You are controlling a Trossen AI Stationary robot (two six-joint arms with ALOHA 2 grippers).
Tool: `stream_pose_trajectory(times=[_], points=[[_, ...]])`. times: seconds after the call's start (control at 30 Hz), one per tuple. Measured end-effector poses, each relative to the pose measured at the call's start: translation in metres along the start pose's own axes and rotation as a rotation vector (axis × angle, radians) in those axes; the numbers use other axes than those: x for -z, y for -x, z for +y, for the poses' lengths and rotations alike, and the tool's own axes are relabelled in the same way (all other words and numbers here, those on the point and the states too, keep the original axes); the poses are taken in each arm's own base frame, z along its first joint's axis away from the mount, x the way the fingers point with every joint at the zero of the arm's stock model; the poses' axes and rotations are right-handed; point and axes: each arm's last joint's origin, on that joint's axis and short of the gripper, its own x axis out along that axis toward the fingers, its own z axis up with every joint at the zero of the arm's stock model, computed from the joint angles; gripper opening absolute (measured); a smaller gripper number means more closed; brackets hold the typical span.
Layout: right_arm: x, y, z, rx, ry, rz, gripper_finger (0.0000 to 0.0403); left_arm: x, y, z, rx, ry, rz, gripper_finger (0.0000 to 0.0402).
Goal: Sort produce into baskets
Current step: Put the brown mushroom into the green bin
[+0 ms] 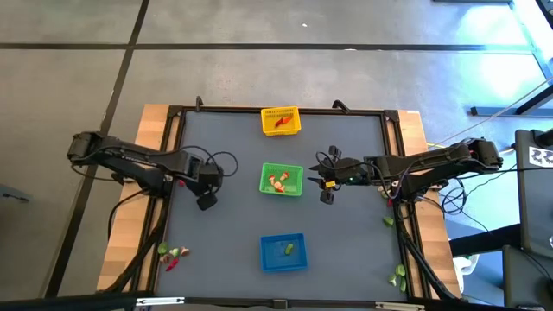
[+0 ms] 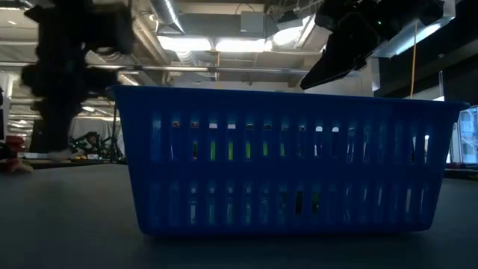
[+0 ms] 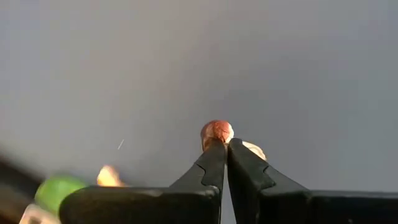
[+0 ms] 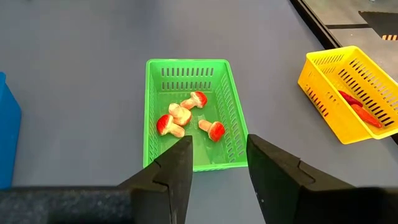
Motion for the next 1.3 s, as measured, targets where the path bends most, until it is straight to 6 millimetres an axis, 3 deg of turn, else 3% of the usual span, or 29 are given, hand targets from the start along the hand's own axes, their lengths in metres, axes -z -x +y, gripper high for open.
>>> stream_pose_trajectory(times=[0.37,0.67,0.83,1.3], points=[[0.000,0.000,0.000,0.000,0.000,0.000,0.0152,-0.045,0.048,-0.028,0.209,-0.182,-0.403,0.0013],[0.000,0.000,0.000,0.000,0.000,0.000,0.0152,-0.071,0.062,-0.043,0.248,-0.240,-0.735,0.0012],[0.000,0.000,0.000,0.000,-0.001,-0.004,0.0152,-0.084,0.057,-0.050,0.189,-0.267,-0.825,0.0016],[0.000,0.000,0.000,0.000,0.000,-0.001,0.0152,-0.122,0.015,-0.074,0.181,-0.281,-0.915,0.0017]])
